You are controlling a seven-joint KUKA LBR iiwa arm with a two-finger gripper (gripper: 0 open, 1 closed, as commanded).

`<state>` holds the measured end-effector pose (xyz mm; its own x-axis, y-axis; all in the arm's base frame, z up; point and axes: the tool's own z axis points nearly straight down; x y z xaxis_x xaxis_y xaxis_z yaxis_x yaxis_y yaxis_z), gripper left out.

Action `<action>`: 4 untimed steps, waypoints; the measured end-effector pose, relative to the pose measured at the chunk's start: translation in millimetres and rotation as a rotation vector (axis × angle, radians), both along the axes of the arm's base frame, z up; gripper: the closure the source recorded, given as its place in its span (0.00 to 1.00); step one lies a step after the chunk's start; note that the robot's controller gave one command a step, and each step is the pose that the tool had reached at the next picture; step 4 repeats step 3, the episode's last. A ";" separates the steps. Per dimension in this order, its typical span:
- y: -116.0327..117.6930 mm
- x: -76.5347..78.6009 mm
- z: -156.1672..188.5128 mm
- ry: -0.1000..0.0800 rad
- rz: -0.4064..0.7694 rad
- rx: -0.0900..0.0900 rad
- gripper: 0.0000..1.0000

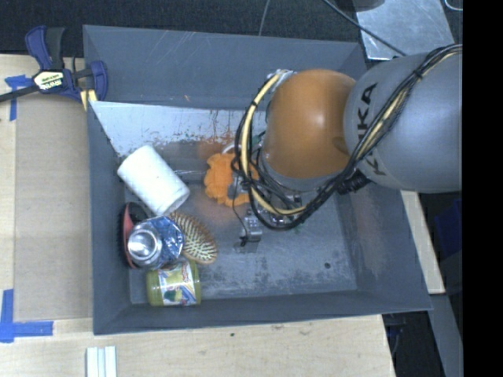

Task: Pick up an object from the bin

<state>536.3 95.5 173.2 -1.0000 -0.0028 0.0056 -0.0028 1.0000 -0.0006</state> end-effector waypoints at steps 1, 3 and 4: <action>-25.2 68.1 -66.6 -0.004 0.013 0.000 0.00; -0.7 54.1 52.4 -0.017 0.019 0.004 1.00; -0.7 54.1 52.4 -0.017 0.019 0.004 1.00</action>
Offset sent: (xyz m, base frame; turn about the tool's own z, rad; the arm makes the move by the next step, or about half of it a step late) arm 0.0659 -0.0236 -0.0642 -0.0146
